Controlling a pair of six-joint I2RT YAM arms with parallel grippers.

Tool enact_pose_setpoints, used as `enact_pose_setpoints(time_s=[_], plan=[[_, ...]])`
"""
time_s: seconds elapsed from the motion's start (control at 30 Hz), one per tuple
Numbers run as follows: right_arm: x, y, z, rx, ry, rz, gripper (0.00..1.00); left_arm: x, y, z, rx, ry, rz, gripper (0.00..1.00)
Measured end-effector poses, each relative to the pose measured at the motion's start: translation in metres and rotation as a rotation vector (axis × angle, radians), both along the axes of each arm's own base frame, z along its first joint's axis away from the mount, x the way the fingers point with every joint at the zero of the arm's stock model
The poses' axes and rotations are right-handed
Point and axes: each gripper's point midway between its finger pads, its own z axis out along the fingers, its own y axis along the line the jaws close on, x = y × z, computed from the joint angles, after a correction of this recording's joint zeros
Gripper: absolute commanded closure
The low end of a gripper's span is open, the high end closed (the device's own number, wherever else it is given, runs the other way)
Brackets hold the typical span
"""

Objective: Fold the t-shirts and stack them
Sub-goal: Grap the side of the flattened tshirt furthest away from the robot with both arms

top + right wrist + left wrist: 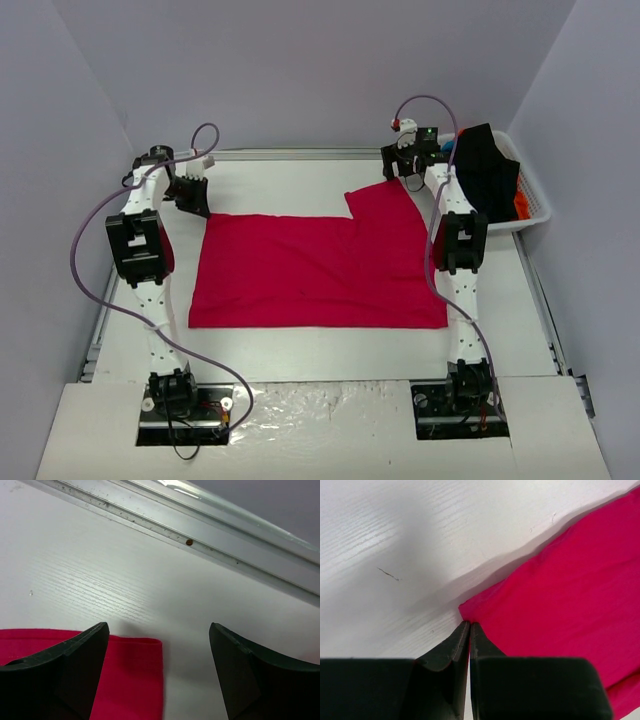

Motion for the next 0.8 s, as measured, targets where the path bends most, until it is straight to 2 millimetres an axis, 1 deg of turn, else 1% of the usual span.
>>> enact_pose_setpoints(time_s=[0.23,0.27,0.33,0.37,0.47,0.53,0.57,0.63,0.67,0.7,0.77,0.8], plan=[[-0.013,0.010,-0.027,0.084,0.083,0.004,0.24,-0.002,0.001,-0.005,0.011,0.007,-0.004,0.98],[-0.013,0.008,-0.029,0.087,0.085,0.004,0.24,-0.001,0.001,-0.005,0.012,0.005,-0.004,0.98],[-0.012,0.010,-0.030,0.100,0.080,0.007,0.28,-0.001,0.002,-0.005,0.015,0.002,-0.003,0.98],[-0.012,0.009,-0.030,0.105,0.076,0.009,0.33,0.000,0.002,-0.005,0.015,0.001,-0.003,0.98],[-0.012,0.006,-0.030,0.121,0.075,0.010,0.41,0.001,0.002,-0.005,0.017,-0.004,-0.002,0.98],[-0.012,0.004,-0.030,0.130,0.075,0.012,0.43,0.001,0.002,-0.006,0.016,-0.006,-0.002,0.98],[-0.012,0.004,-0.031,0.134,0.077,0.013,0.47,0.001,0.002,-0.007,0.016,-0.005,-0.002,0.97],[-0.013,0.002,-0.031,0.142,0.078,0.017,0.57,-0.001,0.002,-0.011,0.015,0.002,-0.002,0.98],[-0.013,0.003,-0.031,0.145,0.078,0.018,0.64,-0.002,0.001,-0.013,0.014,0.008,-0.002,0.98],[-0.014,0.003,-0.031,0.148,0.080,0.020,0.67,-0.003,0.001,-0.014,0.014,0.011,-0.002,0.98],[-0.015,0.002,-0.031,0.153,0.086,0.017,0.79,-0.003,0.001,-0.014,0.014,0.012,-0.002,0.98],[-0.016,0.001,-0.032,0.155,0.089,0.016,0.81,-0.003,0.001,-0.014,0.014,0.011,-0.002,0.98]])
